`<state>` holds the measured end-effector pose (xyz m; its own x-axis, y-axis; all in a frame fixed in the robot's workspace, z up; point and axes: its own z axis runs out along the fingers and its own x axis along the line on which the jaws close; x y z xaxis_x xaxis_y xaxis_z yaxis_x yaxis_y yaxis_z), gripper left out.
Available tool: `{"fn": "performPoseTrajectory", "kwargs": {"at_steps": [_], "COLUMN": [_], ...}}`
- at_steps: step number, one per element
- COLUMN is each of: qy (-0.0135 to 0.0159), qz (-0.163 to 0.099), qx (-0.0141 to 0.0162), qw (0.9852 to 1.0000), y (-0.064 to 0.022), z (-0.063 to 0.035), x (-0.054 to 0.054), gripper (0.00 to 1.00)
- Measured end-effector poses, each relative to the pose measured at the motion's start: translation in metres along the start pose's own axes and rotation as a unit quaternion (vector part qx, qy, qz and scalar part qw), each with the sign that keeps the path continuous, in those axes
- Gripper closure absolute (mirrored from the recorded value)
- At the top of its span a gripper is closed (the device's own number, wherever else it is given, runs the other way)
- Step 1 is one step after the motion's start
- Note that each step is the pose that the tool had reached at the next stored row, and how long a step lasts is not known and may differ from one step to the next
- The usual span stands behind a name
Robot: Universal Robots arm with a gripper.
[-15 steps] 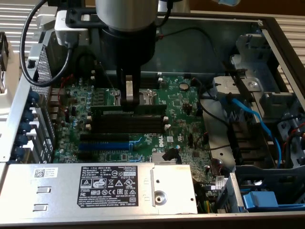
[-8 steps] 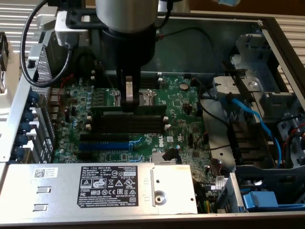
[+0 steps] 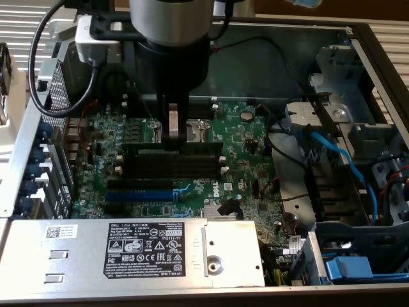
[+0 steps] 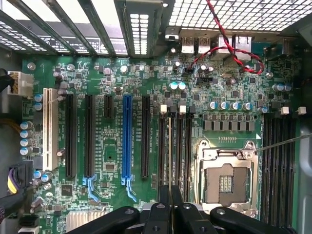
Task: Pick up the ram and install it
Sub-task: 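Insert the ram into the slot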
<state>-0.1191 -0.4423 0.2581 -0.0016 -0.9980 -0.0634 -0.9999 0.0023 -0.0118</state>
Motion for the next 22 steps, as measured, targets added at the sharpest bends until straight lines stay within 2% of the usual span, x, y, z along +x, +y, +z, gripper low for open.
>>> {"fn": "performPoseTrajectory", "kwargs": {"at_steps": [4,10,14,18,22], "qy": [-0.0018,-0.0019,0.0016,0.0104,0.0108], "qz": [0.000,0.002,0.002,0.002,0.002], "qx": [-0.0026,-0.0032,-0.0032,-0.0033,-0.0032], "qw": [1.0000,1.0000,1.0000,0.9999,0.9999], "y": [-0.0020,-0.0054,-0.0055,-0.0054,-0.0055], "z": [0.0006,0.0044,0.0064,0.0076,0.0085], "x": [0.0015,0.0014,-0.0004,-0.0047,-0.0047], "gripper": [0.88,0.88,0.88,0.88,0.88]}}
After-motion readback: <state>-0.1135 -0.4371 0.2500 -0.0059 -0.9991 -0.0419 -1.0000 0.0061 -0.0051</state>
